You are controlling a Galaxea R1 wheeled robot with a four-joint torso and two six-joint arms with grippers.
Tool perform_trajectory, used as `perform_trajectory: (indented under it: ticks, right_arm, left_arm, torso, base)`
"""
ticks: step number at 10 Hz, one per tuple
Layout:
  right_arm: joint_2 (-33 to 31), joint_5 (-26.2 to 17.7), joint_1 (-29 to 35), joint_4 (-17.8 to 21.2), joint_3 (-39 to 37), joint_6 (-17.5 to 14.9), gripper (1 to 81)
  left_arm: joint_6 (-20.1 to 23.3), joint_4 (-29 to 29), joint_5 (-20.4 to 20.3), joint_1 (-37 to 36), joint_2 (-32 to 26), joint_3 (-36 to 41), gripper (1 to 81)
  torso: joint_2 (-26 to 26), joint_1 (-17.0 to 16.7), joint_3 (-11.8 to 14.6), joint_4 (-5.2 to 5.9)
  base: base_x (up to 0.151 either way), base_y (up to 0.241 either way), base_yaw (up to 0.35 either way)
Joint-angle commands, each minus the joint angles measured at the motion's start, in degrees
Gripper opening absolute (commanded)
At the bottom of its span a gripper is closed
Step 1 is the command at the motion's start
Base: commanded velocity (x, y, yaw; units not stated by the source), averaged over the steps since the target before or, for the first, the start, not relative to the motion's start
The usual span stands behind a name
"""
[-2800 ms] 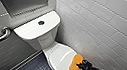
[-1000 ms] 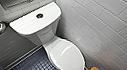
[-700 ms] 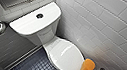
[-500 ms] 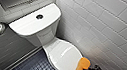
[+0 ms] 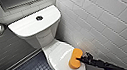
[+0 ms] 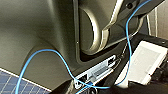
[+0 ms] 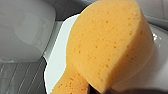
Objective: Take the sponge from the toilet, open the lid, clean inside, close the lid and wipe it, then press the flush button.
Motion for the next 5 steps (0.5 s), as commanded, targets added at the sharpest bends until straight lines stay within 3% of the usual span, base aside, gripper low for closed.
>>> perform_trajectory:
  ticks: [1,5]
  right_arm:
    - [5.01,-9.19,9.96,-0.54,-6.2,0.19,1.0]
    - [17.33,-10.34,9.52,-1.24,-20.12,0.1,1.0]
  left_arm:
    - [0.5,0.21,5.22,1.84,-0.13,1.16,81.1]
    - [0.5,0.12,5.22,1.92,-0.3,1.07,81.1]
  torso:
    - [0.0,0.0,0.0,0.0]
    - [0.13,0.0,0.0,0.0]
  base:
    - [0.0,0.0,0.0]
    - [0.0,0.0,0.0]
